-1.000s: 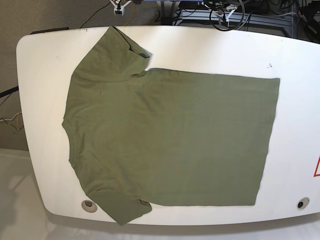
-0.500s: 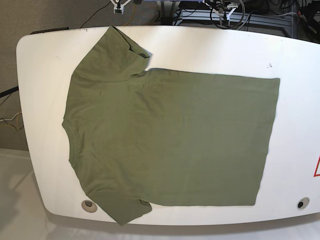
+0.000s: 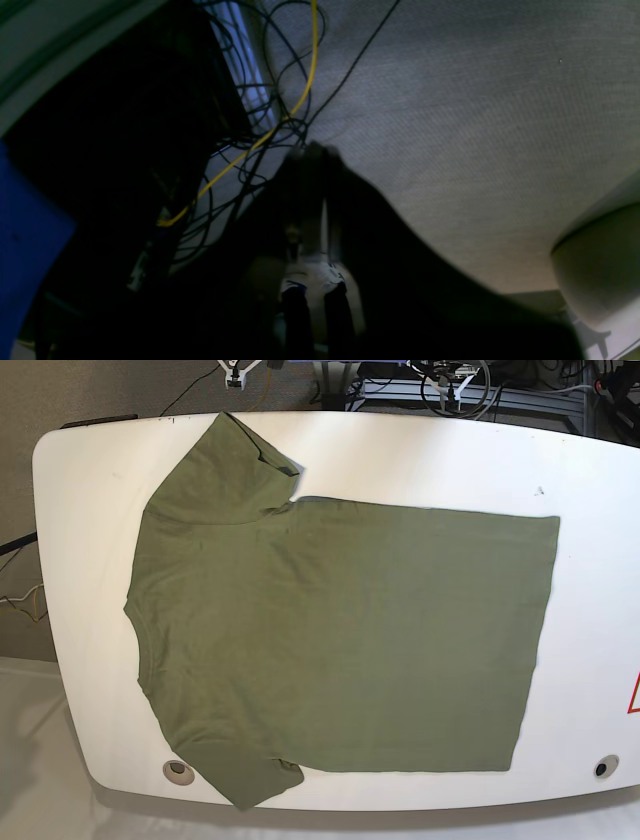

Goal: Fold the T-shirt properly

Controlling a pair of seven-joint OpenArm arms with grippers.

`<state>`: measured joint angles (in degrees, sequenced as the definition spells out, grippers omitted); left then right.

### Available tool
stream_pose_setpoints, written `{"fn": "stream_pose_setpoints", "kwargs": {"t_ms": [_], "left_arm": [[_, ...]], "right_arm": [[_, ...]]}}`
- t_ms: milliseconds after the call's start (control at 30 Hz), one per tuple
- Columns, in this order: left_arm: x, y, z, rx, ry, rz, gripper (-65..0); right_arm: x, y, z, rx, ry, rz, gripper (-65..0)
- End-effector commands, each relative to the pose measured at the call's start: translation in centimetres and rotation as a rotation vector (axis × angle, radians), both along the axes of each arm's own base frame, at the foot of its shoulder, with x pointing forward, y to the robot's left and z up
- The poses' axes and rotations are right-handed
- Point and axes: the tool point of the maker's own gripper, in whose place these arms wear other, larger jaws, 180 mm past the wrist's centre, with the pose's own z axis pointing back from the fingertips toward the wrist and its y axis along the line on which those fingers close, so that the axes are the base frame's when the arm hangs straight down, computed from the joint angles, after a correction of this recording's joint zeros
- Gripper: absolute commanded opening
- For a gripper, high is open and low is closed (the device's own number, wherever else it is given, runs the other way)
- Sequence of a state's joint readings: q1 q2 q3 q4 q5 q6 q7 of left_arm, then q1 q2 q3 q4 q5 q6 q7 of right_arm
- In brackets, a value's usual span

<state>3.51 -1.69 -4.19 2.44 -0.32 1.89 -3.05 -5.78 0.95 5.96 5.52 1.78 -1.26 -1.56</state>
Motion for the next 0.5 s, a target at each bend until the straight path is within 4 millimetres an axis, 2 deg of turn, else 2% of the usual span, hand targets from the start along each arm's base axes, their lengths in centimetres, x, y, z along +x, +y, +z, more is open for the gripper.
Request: {"fn": "stream_pose_setpoints", "kwargs": {"t_ms": [0,467], "left_arm": [[0.06,0.1,0.01,0.004,-0.005,0.005,-65.0],[-0.07,0.28,0.02,0.008,-0.004,0.004,-65.0]], "right_arm": [[-0.39,-0.07,0.03,0.003,0.004,-0.002,-64.9],[-0.47,-0.13,0.04,-0.001,0.007,0.0,-64.8]]}}
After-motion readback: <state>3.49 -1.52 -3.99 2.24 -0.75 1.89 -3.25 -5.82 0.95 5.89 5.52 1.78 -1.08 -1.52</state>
